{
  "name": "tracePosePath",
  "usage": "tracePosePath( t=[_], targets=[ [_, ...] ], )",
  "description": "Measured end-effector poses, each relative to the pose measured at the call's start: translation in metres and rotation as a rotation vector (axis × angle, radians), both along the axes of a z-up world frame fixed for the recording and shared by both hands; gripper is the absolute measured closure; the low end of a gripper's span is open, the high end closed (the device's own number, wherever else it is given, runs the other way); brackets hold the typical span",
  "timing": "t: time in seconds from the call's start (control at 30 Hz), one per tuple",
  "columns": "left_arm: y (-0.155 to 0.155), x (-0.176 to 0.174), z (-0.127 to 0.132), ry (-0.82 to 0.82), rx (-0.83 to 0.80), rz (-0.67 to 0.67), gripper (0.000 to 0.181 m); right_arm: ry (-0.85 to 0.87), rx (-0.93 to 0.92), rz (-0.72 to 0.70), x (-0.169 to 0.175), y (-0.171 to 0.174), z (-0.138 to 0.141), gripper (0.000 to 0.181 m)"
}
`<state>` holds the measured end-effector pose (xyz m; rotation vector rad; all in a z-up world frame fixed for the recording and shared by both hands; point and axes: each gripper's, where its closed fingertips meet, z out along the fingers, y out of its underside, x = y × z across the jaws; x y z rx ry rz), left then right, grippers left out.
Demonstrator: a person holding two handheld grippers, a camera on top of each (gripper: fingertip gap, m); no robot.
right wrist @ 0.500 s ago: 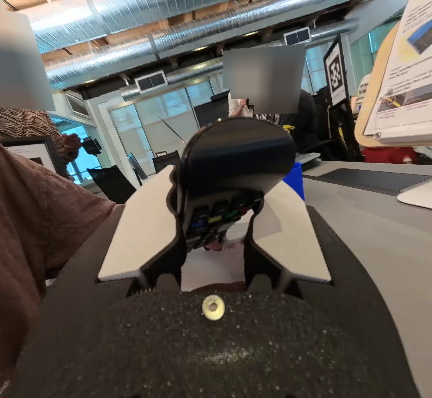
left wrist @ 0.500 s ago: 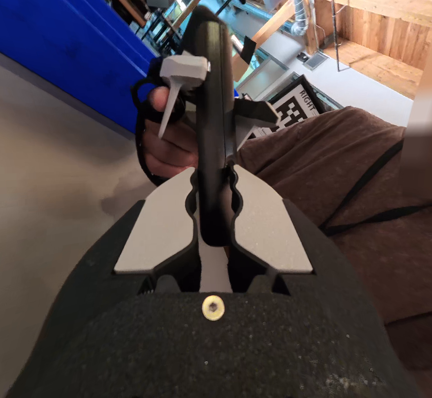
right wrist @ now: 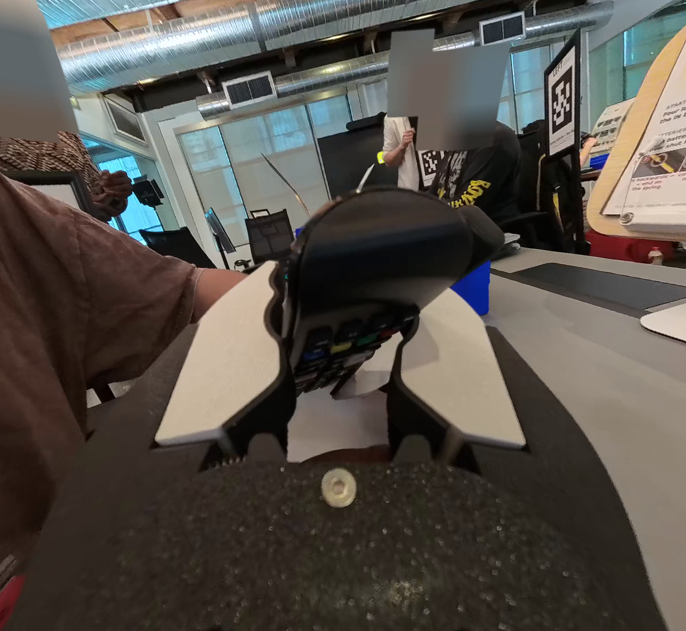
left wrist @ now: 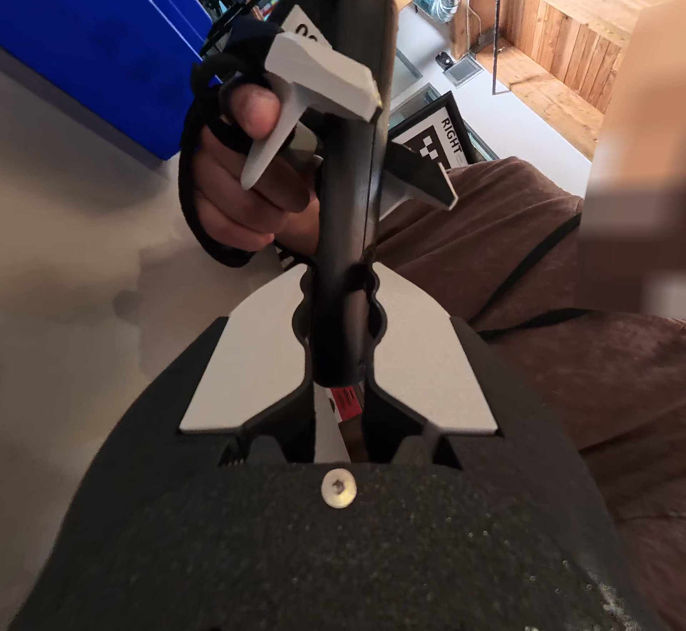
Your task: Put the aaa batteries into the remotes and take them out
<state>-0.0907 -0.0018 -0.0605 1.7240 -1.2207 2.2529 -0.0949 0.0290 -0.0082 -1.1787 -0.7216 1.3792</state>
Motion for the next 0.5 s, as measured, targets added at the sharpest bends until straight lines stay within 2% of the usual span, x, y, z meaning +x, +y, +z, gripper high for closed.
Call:
tracePosePath(
  t=[0.27,0.5],
  targets=[
    [0.003,-0.001,-0.003,0.033,0.137,0.076,0.153,0.015,-0.007,-0.045,0.002,0.002,-0.006,0.122],
    [0.016,0.006,-0.010,0.047,0.107,0.161,0.152,0.009,-0.041,-0.103,0.006,0.012,-0.014,0.122]
  ],
)
